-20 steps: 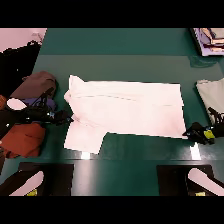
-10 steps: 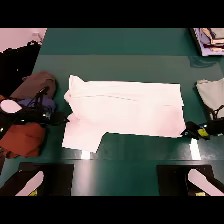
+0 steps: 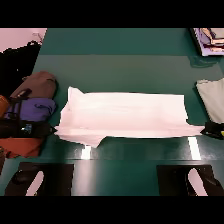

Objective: Fold the shirts.

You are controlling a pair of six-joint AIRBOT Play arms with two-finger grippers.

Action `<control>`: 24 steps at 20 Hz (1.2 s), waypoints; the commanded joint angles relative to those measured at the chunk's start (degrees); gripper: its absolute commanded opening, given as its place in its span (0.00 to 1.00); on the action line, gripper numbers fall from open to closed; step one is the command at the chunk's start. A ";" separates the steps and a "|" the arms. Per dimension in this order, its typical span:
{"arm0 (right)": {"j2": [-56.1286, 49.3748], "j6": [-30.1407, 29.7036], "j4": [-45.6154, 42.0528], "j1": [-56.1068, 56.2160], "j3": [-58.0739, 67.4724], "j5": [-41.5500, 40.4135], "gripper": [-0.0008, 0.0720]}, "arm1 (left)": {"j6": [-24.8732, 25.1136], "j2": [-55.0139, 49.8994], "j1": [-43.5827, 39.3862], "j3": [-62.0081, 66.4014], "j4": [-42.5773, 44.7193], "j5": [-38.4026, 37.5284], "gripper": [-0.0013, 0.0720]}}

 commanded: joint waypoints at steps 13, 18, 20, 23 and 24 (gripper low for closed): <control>-42.18 4.13 -0.11 16.35 27.63 -6.64 0.03 | 12.94 -37.90 0.07 8.59 -9.66 30.18 0.05; -48.57 3.80 11.72 12.39 32.83 -6.29 0.61 | 10.69 -44.00 0.09 14.36 -10.08 29.66 0.70; -48.06 2.19 12.20 9.33 32.83 -4.26 0.64 | 10.84 -43.78 0.07 17.99 -10.08 24.63 0.70; -47.91 -0.31 12.44 3.67 32.54 -0.66 0.64 | 10.86 -43.78 0.07 22.40 -12.98 18.21 0.55; -47.91 -1.25 13.05 1.81 31.67 -0.61 0.64 | 11.41 -43.78 0.07 22.95 -14.95 17.51 0.18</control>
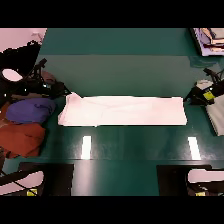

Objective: Fold the shirts.

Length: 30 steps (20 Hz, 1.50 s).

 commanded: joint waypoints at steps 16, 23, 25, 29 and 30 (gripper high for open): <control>-2.89 -12.50 15.58 -1.70 -12.28 -4.24 0.06 | -1.66 -7.30 -29.99 4.79 -8.52 13.64 0.05; 10.88 -7.85 16.76 8.22 0.68 -0.17 0.03 | -4.04 -23.39 -38.01 14.38 -8.72 13.62 0.05; 12.46 -6.71 20.98 12.52 5.07 -0.24 0.03 | -4.70 -26.10 -39.43 16.79 -8.74 13.62 0.05; 12.70 -5.70 26.32 20.96 11.58 -0.63 0.03 | -5.33 -27.41 -40.24 17.68 -8.07 15.26 0.05; 12.70 -5.27 26.25 22.69 12.68 -0.92 0.03 | -6.54 -27.41 -40.24 17.68 -6.12 15.28 0.05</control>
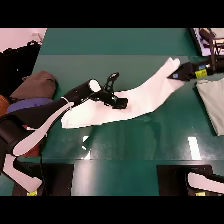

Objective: Fold the shirts.

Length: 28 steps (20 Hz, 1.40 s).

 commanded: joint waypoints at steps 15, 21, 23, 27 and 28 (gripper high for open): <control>-1.64 1.53 4.57 29.92 6.80 -17.20 0.03 | -3.34 16.11 17.64 1.55 15.78 -4.87 0.05; -14.71 -2.82 4.55 47.50 6.86 -37.22 0.04 | -3.19 33.33 35.41 1.55 22.51 -8.33 0.05; -19.93 -2.93 4.37 51.47 8.13 -43.58 0.25 | -3.19 35.52 38.71 1.57 22.51 -9.79 0.05; -27.96 -2.89 2.75 52.96 17.77 -37.88 0.34 | -3.19 36.13 40.61 1.62 22.49 -13.68 0.05; -28.24 -2.40 0.96 51.93 19.04 -33.77 0.34 | -3.19 36.13 40.59 1.60 22.18 -14.12 0.05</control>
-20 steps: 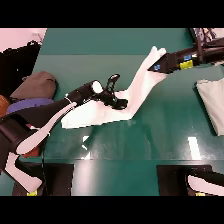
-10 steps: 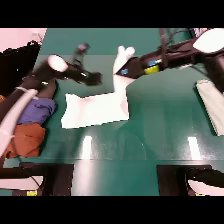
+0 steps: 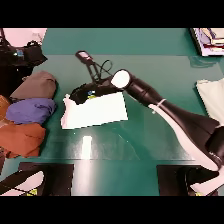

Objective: Fold the shirts.

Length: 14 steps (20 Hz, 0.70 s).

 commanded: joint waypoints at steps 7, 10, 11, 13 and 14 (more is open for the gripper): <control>7.52 2.91 -7.23 -17.38 -15.37 12.98 0.34 | 1.09 1.09 1.66 0.04 -0.04 -7.32 0.05; 12.55 2.89 -6.99 -27.30 -27.08 15.26 0.98 | 2.60 1.09 0.74 0.04 -0.26 -7.28 0.05; 12.92 2.89 -6.56 -29.81 -29.42 16.09 0.96 | 3.10 1.01 0.09 0.04 -0.26 -7.15 0.05; 12.90 2.84 -4.04 -33.31 -33.35 15.17 0.96 | 3.52 0.98 -1.68 -0.02 -0.20 -6.08 0.05; 12.59 2.64 -2.10 -34.10 -35.01 13.88 0.96 | 3.54 0.98 -2.34 -0.02 -0.20 -5.46 0.05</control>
